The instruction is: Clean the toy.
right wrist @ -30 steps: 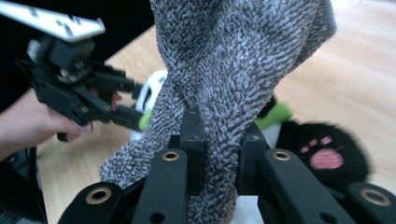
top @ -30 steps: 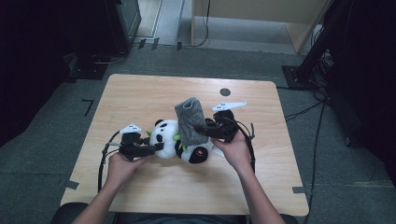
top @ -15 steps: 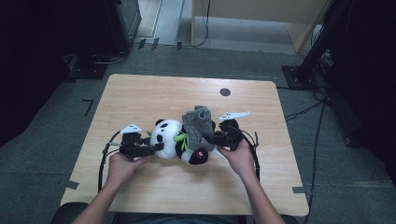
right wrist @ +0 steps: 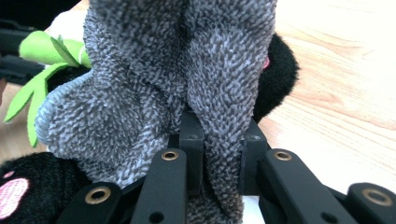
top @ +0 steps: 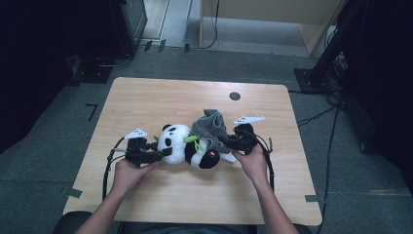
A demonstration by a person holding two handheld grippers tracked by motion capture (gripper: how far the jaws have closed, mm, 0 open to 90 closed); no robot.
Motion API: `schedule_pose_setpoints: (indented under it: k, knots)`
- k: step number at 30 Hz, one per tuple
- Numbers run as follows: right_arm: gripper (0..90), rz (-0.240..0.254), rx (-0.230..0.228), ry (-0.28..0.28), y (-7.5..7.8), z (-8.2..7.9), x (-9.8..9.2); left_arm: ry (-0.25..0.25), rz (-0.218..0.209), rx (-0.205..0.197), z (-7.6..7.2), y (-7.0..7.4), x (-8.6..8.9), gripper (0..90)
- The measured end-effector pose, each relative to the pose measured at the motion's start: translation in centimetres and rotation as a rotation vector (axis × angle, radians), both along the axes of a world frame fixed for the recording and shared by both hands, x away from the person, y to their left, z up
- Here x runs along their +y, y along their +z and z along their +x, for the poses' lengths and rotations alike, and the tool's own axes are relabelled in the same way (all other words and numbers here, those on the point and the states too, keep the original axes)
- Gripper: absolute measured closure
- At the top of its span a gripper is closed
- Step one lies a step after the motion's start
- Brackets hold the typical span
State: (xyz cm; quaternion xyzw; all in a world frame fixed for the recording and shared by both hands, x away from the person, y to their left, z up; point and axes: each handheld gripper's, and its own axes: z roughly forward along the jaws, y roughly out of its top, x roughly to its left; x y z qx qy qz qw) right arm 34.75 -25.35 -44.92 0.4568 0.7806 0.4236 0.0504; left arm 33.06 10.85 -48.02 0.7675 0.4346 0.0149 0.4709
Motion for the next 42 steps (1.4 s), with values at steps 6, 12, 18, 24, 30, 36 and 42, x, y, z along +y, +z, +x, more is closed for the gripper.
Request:
schedule_pose_setpoints:
  k: [6,12,18,24,30,36,42]
  knots:
    - [77.9,0.026,-0.002,-0.02,-0.6,0.8,-0.3,0.022,0.003,-0.013,0.1,-0.1,-0.2,40.9]
    - [77.6,0.033,0.005,-0.023,-0.9,1.1,-1.0,0.026,0.002,-0.011,0.1,0.0,-0.2,42.9]
    - [77.2,0.01,0.003,-0.021,-1.0,0.7,-1.5,0.02,0.006,-0.005,0.0,0.0,-0.1,42.5]
    - [78.5,-0.064,0.049,-0.052,-2.0,0.5,-2.4,0.018,0.012,-0.003,0.0,0.0,0.0,42.5]
    - [79.1,-0.095,0.089,-0.094,-2.7,0.8,-3.3,0.012,0.018,-0.008,0.0,0.0,0.0,42.5]
    - [79.4,-0.096,0.107,-0.168,-2.6,1.2,-5.0,0.006,0.026,-0.011,-0.1,0.0,0.1,42.6]
    - [79.5,-0.083,0.114,-0.233,-2.6,1.4,-6.2,0.005,0.03,-0.011,-0.1,0.0,0.1,42.6]
